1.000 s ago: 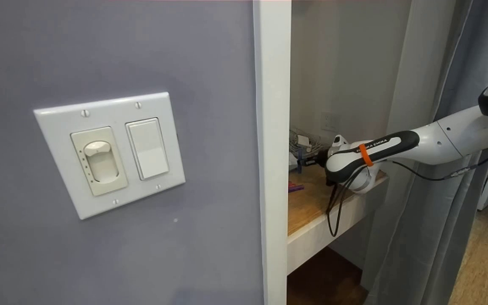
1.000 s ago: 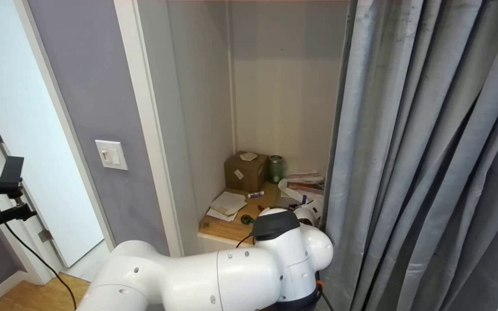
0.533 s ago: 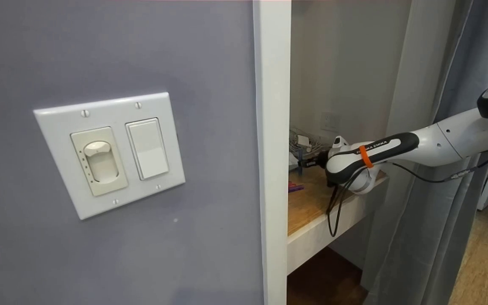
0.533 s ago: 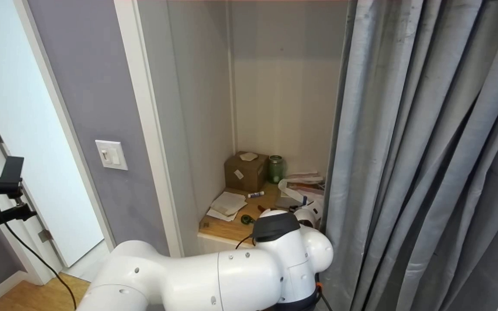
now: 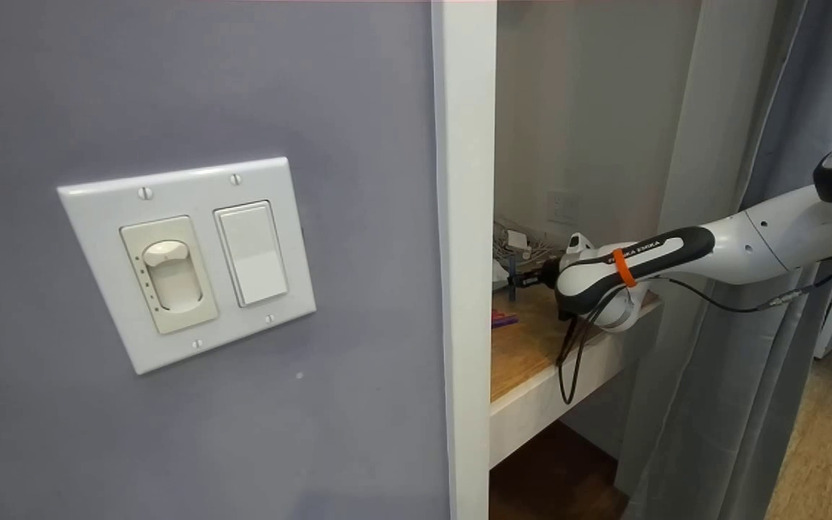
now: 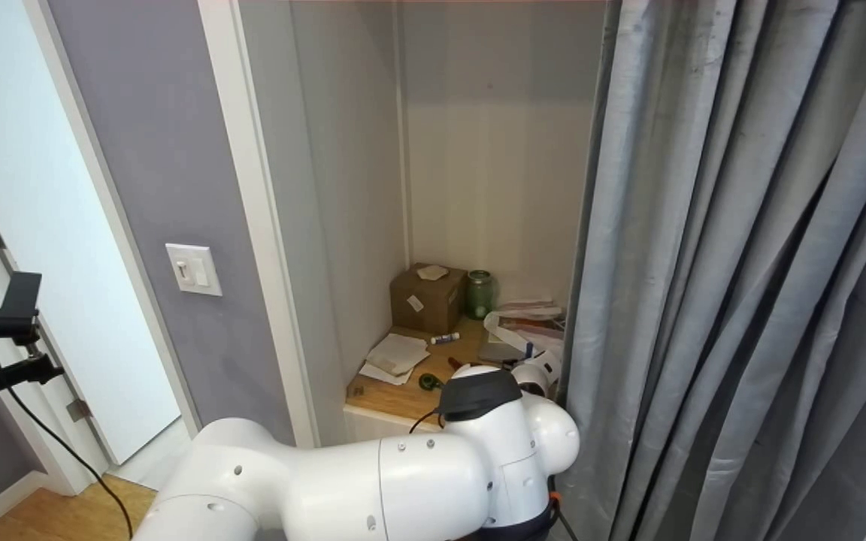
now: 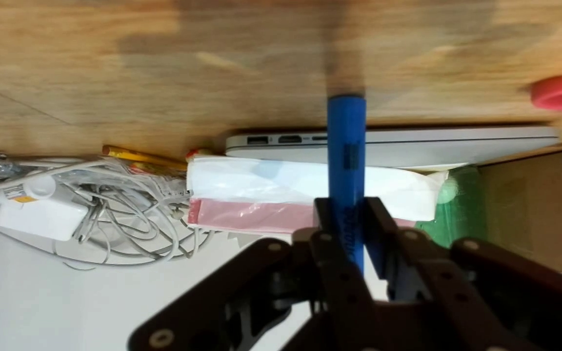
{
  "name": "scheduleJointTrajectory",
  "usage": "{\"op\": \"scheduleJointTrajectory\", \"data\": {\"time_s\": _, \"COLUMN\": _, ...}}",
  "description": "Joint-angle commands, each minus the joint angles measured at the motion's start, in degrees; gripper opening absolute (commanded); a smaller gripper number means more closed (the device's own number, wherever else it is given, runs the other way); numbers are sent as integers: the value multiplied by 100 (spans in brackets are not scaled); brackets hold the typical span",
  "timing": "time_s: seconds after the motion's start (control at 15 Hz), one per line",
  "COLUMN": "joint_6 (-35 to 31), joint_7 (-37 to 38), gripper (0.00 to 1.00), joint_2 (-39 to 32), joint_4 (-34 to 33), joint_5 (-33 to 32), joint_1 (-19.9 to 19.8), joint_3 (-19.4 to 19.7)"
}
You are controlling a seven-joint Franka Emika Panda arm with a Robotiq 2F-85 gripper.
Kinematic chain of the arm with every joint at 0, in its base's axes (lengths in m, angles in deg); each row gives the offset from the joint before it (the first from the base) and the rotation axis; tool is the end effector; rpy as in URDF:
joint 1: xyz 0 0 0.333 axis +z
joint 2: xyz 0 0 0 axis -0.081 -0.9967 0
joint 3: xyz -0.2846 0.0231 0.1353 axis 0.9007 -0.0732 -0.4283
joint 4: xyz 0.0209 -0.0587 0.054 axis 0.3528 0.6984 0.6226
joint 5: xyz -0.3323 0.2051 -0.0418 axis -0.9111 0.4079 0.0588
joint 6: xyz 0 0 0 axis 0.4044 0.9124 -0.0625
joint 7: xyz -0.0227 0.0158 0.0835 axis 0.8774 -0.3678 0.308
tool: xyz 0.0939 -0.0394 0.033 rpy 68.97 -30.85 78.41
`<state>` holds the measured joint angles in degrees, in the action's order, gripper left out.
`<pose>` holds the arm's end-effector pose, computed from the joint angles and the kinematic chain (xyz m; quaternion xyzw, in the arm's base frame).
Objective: Set the blue marker upright on the shelf
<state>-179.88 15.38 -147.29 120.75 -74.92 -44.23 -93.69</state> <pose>0.6852 -0.0908 0.1015 -0.8302 -0.1339 -0.5317 0.1006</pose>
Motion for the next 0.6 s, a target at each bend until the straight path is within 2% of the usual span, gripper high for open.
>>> {"op": "scheduleJointTrajectory", "data": {"time_s": 0.0, "joint_6": 155, "joint_7": -87, "gripper": 45, "joint_2": -199, "joint_4": -214, "joint_5": -166, "joint_1": -4, "joint_3": -78}}
{"op": "scheduleJointTrajectory", "data": {"time_s": 0.27, "joint_6": 213, "joint_7": -130, "gripper": 73, "joint_2": -207, "joint_4": -210, "joint_5": -172, "joint_1": -25, "joint_3": -96}}
{"op": "scheduleJointTrajectory", "data": {"time_s": 0.53, "joint_6": 227, "joint_7": -148, "gripper": 80, "joint_2": -202, "joint_4": -209, "joint_5": -166, "joint_1": -34, "joint_3": -101}}
